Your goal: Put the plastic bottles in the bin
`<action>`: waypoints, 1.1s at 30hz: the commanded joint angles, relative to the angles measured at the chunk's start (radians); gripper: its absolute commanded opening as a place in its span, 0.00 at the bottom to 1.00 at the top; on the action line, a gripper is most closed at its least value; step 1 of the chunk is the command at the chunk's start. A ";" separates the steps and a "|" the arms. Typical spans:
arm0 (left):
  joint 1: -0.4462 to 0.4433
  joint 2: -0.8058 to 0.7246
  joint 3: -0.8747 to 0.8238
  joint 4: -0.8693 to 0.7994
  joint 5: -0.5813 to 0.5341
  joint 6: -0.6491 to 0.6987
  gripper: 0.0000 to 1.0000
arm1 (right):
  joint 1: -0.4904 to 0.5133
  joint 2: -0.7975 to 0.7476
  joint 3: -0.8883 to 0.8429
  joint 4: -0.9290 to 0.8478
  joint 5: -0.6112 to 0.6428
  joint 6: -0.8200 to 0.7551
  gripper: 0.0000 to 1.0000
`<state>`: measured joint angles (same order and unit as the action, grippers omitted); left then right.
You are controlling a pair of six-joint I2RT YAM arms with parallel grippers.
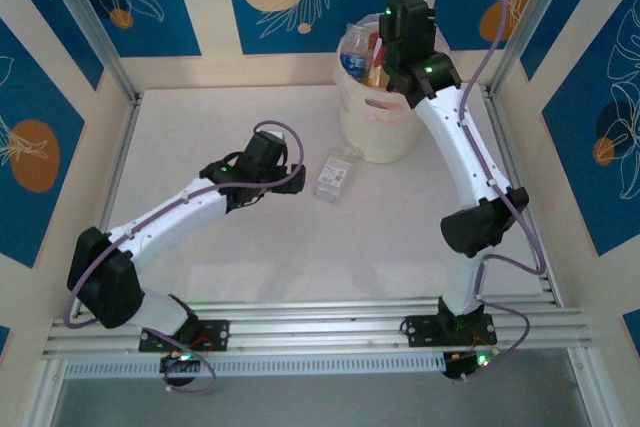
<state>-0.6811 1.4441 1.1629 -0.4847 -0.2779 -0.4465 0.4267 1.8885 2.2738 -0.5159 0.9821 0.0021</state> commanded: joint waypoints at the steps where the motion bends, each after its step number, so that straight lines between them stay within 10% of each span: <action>1: -0.004 -0.032 -0.013 0.014 0.013 0.008 0.99 | 0.012 -0.044 -0.054 0.055 0.080 -0.008 0.21; 33: 0.003 -0.096 -0.032 0.012 -0.007 0.041 0.99 | 0.030 -0.271 -0.783 0.845 0.121 -0.040 0.23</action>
<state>-0.6811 1.3678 1.1374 -0.4786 -0.2790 -0.4347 0.4694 1.6142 1.5043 0.2005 1.0531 -0.0708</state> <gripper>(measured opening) 0.994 0.414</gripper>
